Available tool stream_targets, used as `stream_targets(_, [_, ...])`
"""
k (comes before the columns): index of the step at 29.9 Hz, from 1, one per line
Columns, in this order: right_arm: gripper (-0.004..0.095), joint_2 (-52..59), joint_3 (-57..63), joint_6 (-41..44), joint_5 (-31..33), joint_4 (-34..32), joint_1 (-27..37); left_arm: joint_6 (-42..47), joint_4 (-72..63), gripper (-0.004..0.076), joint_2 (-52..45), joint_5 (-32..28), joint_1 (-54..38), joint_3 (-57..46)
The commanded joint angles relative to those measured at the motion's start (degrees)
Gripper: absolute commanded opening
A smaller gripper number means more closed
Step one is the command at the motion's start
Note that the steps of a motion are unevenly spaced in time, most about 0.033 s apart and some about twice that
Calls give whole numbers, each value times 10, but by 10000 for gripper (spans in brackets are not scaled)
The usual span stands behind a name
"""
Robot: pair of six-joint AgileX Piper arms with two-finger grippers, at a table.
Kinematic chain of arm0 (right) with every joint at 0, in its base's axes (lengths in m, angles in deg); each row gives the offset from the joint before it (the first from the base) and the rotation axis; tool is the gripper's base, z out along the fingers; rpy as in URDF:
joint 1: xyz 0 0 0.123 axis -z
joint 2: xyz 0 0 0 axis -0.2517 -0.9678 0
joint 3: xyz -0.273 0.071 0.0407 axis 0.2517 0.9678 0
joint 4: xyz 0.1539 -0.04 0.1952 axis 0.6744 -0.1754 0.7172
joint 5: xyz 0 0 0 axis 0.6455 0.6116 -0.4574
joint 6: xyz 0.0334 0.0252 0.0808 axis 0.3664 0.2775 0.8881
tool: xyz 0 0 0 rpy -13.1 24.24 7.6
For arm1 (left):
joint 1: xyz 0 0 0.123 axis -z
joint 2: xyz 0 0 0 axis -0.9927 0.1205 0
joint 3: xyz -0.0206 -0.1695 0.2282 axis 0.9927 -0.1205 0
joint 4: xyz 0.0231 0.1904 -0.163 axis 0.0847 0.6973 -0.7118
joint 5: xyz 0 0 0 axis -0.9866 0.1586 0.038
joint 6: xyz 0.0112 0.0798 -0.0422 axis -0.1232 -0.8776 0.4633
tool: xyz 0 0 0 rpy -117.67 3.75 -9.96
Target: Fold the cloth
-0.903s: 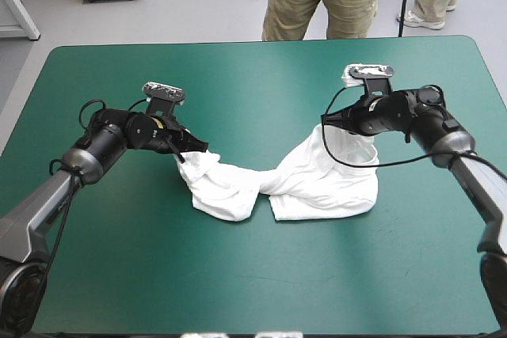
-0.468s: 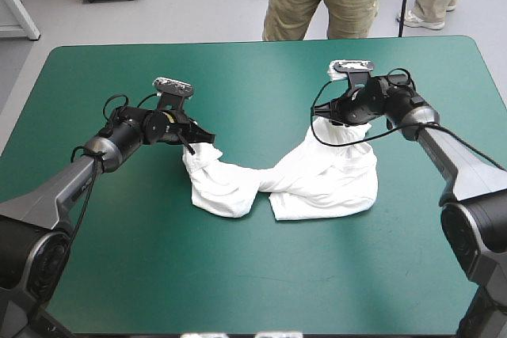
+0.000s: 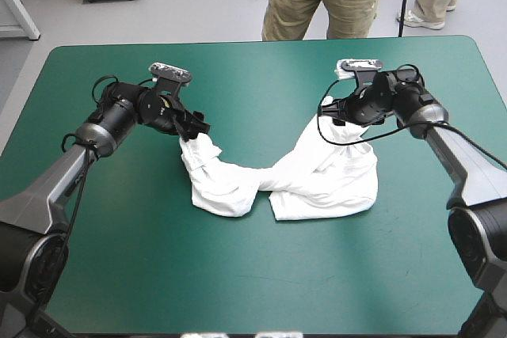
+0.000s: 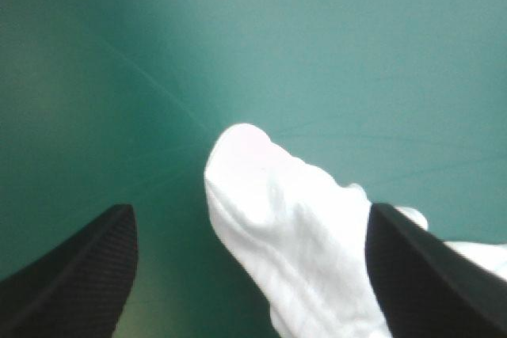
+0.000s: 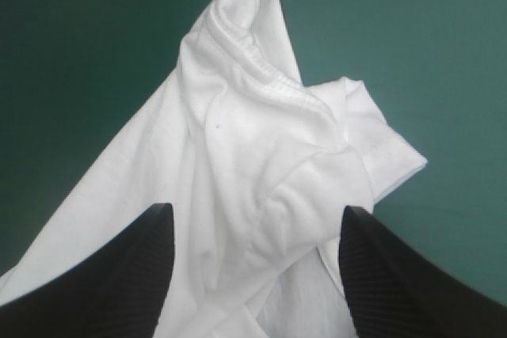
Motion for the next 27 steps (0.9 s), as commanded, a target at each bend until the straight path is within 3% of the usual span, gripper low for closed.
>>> stream_targets(1, [581,72,-21,-4,1,-9,8,-4,4,540,-61,12,0,42])
stream_targets(12, [576,183,-21,-23,112,-10,8,-8,0,524,-204,115,1,35])
stream_targets(19, [576,214,-21,-23,114,-10,8,49,-1,524,-230,158,1,-17])
stream_targets(23, [576,214,-21,-23,110,-6,8,57,-1,524,-207,148,1,-49])
stream_targets(27, [567,214,-21,-23,108,-5,8,66,-2,524,-157,87,1,-56])
